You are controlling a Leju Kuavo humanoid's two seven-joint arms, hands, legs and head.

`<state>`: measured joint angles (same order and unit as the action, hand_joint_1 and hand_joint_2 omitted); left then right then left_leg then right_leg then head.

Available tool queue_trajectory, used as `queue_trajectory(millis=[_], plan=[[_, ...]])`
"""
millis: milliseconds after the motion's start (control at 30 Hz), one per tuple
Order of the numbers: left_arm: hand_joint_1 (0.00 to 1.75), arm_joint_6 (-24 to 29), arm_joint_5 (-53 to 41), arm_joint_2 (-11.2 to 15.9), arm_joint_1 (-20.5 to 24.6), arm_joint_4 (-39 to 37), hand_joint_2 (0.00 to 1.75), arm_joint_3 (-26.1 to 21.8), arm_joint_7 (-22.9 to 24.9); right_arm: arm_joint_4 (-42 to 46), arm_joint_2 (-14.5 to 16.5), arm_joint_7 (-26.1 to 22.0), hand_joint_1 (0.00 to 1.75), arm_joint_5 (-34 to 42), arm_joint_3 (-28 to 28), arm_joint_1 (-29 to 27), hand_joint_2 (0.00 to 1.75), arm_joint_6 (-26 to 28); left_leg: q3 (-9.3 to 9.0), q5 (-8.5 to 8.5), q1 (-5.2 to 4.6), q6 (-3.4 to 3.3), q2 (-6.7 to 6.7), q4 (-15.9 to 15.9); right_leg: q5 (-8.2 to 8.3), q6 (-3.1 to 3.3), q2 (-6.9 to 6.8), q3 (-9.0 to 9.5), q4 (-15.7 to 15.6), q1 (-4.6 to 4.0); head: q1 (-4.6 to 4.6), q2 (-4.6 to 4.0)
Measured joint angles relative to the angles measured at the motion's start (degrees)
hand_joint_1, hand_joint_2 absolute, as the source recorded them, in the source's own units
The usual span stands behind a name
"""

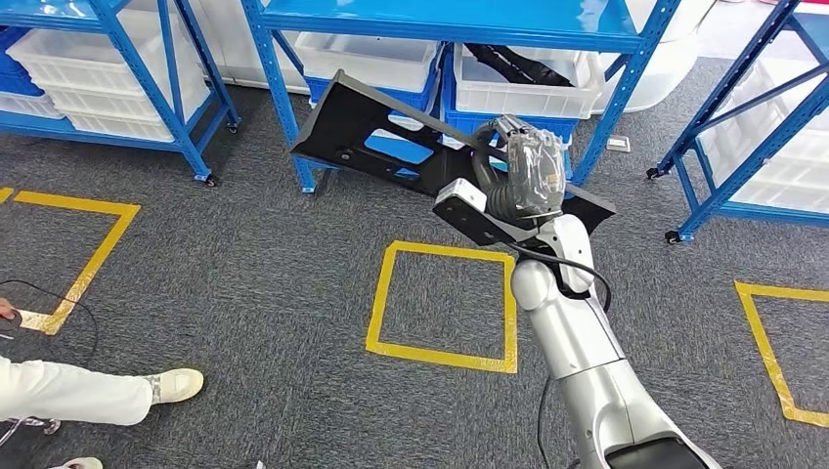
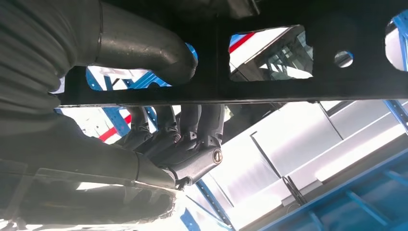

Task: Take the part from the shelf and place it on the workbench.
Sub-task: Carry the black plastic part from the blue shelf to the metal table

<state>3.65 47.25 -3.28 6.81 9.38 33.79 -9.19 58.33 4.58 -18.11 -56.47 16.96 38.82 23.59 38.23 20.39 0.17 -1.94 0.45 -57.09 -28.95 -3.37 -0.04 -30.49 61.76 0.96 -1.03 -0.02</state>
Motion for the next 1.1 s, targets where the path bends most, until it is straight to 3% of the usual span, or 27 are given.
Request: queue_trajectory(millis=[67,133,167,233,300,333,367,400,433,500,567,667,733,800,833,867,900,967,1033,1100], plan=[[0.0,-0.14,-0.03,0.02,-0.08,0.0,1.75,-0.06,-0.26,0.14,0.12,0.11,1.75,-0.05,0.03,-0.15,1.75,0.0,0.61,-0.93,-0.11,0.63,-0.03,-0.3,-1.04,0.93,0.15,2.33,-4.36,-0.35,-0.03,0.0],[0.0,-0.33,-0.08,0.03,-0.2,0.0,1.75,-0.08,-0.4,0.28,0.18,0.33,1.75,-0.2,0.04,-0.4,1.75,-0.01,0.9,-1.5,0.11,1.35,-0.08,-0.31,-0.56,2.08,0.12,1.6,-4.47,-0.35,-0.06,0.0],[0.0,-0.41,-0.1,0.03,-0.27,0.0,1.75,-0.08,-0.43,0.36,0.22,0.42,1.75,-0.26,0.05,-0.48,1.75,-0.02,1.28,-0.66,0.27,1.71,-0.15,-0.82,-0.06,2.79,0.05,1.35,-4.4,-0.21,-0.12,0.0],[0.0,-0.48,-0.1,0.05,-0.36,0.0,1.75,-0.07,-0.45,0.52,0.32,0.53,1.75,-0.29,0.05,-0.55,1.75,-0.04,2.84,3.99,0.55,2.39,-0.3,-4.99,1.25,3.99,-0.1,0.5,-4.44,0.14,-0.22,0.0],[0.0,-0.51,-0.11,0.05,-0.4,0.0,1.75,-0.07,-0.45,0.63,0.37,0.56,1.75,-0.31,0.07,-0.66,1.75,-0.05,4.92,9.15,0.61,2.87,-0.35,-12.57,2.55,4.38,-0.13,-1.04,-4.33,-0.06,-0.33,0.0],[0.0,-0.52,-0.11,0.05,-0.4,0.0,1.75,-0.07,-0.45,0.64,0.38,0.57,1.75,-0.31,0.07,-0.77,1.75,-0.05,5.39,10.18,0.62,2.98,-0.35,-15.62,3.15,4.36,-0.12,-1.87,-4.25,-0.16,-0.35,0.0],[0.0,-0.54,-0.18,0.05,-0.4,0.0,1.75,-0.07,-0.45,0.64,0.38,0.58,1.75,-0.32,0.07,-0.89,1.75,-0.06,5.01,9.98,0.63,2.97,-0.35,-16.96,3.69,4.28,-0.12,-2.7,-4.13,-0.22,-0.36,0.0],[0.0,-0.63,-0.33,0.05,-0.4,0.0,1.75,-0.07,-0.45,0.68,0.37,0.61,1.75,-0.33,0.07,-1.0,1.75,-0.1,3.57,8.89,0.63,2.86,-0.35,-16.23,4.16,4.15,-0.09,-3.47,-4.01,-0.27,-0.36,0.0],[0.0,-0.77,-0.58,0.05,-0.37,0.01,1.75,-0.06,-0.44,0.79,0.36,0.68,1.75,-0.36,0.07,-1.07,1.75,-0.18,1.02,7.56,0.61,2.6,-0.38,-13.47,4.6,3.99,-0.05,-4.14,-3.9,-0.32,-0.38,0.0],[0.0,-1.07,-1.14,0.16,-0.17,0.02,1.75,-0.03,-0.31,1.41,0.31,0.97,1.75,-0.58,0.02,-1.18,1.75,-0.46,-4.77,7.11,0.45,1.91,-0.55,-5.58,5.4,3.49,-0.01,-4.99,-3.78,-0.4,-0.33,0.0],[0.0,-1.28,-1.54,0.29,0.04,0.04,1.75,0.01,-0.12,2.18,0.29,1.25,1.75,-0.92,-0.04,-1.31,1.75,-0.86,-7.56,7.99,-0.01,1.21,-0.71,-1.18,6.12,2.74,-0.09,-5.24,-3.84,-0.35,-0.34,0.0],[0.0,-1.59,-1.92,0.37,0.17,0.04,1.75,0.11,0.09,3.22,0.18,1.53,1.75,-1.44,-0.33,-1.97,1.75,-1.22,-7.42,6.58,-0.14,-0.01,-0.47,0.19,6.52,1.75,-0.11,-5.76,-3.8,-0.35,-0.55,0.0],[0.0,-1.69,-2.14,0.34,0.26,0.04,1.75,0.27,0.16,3.73,-0.08,1.61,1.75,-1.77,-0.65,-2.47,1.75,-1.33,-6.69,4.95,0.13,-0.82,-0.14,1.12,3.57,1.93,-0.04,-7.37,-0.59,-0.43,-0.36,0.0],[0.0,-1.73,-2.24,0.3,0.3,0.04,1.75,0.4,0.19,3.93,-0.38,1.65,1.75,-1.98,-0.91,-2.92,1.75,-1.41,-5.23,3.71,0.05,-1.11,0.03,1.19,-1.13,2.2,0.0,-9.7,6.65,-0.29,-0.15,0.0],[0.0,-1.75,-2.26,0.3,0.3,0.04,1.75,0.43,0.2,3.97,-0.54,1.67,1.75,-2.01,-1.04,-3.19,1.75,-1.43,-4.41,3.14,0.05,-1.07,0.06,1.15,-2.55,1.99,-0.01,-10.45,10.02,-0.22,-0.1,0.0],[0.0,-1.74,-2.28,0.29,0.29,0.04,1.75,0.44,0.22,3.97,-0.68,1.7,1.75,-2.04,-1.17,-3.47,1.75,-1.44,-3.6,2.54,0.05,-1.0,0.09,1.11,-2.96,1.53,-0.01,-10.44,11.97,-0.14,-0.08,0.0],[0.0,-1.74,-2.33,0.29,0.3,0.04,1.75,0.46,0.24,3.98,-0.79,1.74,1.75,-2.05,-1.28,-3.68,1.75,-1.44,-2.82,1.98,0.07,-0.86,0.12,1.05,-2.37,0.92,-0.01,-9.44,11.82,-0.04,-0.06,0.0],[0.0,-1.73,-2.48,0.31,0.35,0.04,1.75,0.54,0.34,4.0,-0.93,1.8,1.75,-2.08,-1.55,-3.8,1.75,-1.34,-1.46,1.03,0.09,-0.4,0.13,0.73,-0.38,-0.09,-0.06,-4.57,5.79,0.25,-0.05,0.0],[0.0,-1.74,-2.67,0.37,0.48,0.04,1.75,0.71,0.48,4.1,-0.98,1.79,1.75,-2.08,-1.76,-3.71,1.75,-1.13,-0.38,0.24,-0.04,0.27,0.08,0.17,-0.31,0.13,0.01,0.6,-1.88,0.11,-0.02,0.0],[0.0,-1.74,-2.82,0.45,0.64,0.04,1.75,0.94,0.64,4.19,-1.05,1.77,1.75,-1.9,-1.98,-3.69,1.75,-0.93,0.14,-0.49,-0.16,0.88,0.04,-0.13,-0.95,1.02,0.17,1.95,-4.75,-0.27,-0.03,0.0]])
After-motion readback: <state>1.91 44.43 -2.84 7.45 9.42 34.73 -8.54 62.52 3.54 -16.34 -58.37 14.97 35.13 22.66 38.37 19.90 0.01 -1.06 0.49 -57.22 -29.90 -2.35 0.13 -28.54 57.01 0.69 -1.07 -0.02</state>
